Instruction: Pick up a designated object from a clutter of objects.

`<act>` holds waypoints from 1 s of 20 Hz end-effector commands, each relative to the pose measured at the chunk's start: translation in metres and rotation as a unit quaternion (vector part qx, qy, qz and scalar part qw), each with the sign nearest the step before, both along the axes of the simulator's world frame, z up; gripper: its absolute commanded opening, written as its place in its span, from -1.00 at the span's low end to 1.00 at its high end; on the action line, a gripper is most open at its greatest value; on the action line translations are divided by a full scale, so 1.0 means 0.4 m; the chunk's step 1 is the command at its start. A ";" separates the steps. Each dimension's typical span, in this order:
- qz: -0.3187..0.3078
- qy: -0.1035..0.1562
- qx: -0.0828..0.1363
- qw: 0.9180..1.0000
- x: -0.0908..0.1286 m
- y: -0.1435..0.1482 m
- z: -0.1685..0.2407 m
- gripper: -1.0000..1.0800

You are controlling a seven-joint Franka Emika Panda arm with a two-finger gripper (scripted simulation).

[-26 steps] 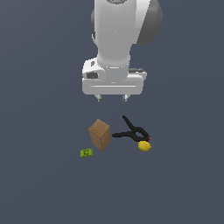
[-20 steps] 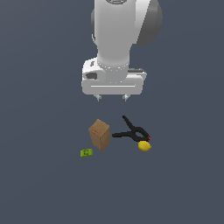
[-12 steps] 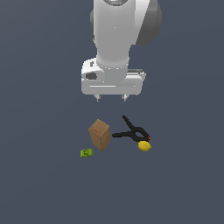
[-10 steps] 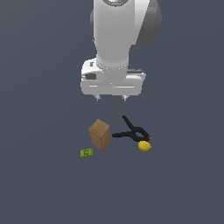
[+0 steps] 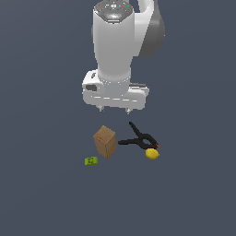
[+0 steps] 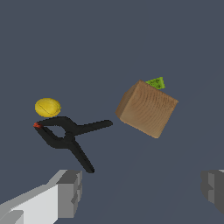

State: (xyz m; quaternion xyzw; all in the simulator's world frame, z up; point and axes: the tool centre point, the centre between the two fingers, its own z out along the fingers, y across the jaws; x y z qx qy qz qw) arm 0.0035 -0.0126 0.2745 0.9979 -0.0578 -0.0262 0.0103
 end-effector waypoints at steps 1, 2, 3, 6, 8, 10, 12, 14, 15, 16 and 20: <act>-0.027 -0.003 0.000 1.000 0.014 -0.012 -0.023 0.92; -0.040 -0.005 0.001 0.999 0.020 -0.017 -0.034 0.92; -0.054 -0.006 0.001 0.999 0.026 -0.023 -0.045 0.92; -0.100 -0.012 0.002 0.995 0.047 -0.044 -0.083 0.92; -0.129 -0.015 0.002 0.992 0.059 -0.057 -0.108 0.92; -0.155 -0.018 0.002 0.988 0.069 -0.070 -0.131 0.92; -0.177 -0.021 0.002 0.984 0.078 -0.081 -0.150 0.92; -0.196 -0.023 0.002 0.980 0.085 -0.090 -0.166 0.92; -0.204 -0.024 0.002 0.979 0.088 -0.095 -0.174 0.92; -0.211 -0.025 0.002 0.977 0.090 -0.098 -0.180 0.92; -0.232 -0.027 0.002 0.972 0.097 -0.109 -0.198 0.92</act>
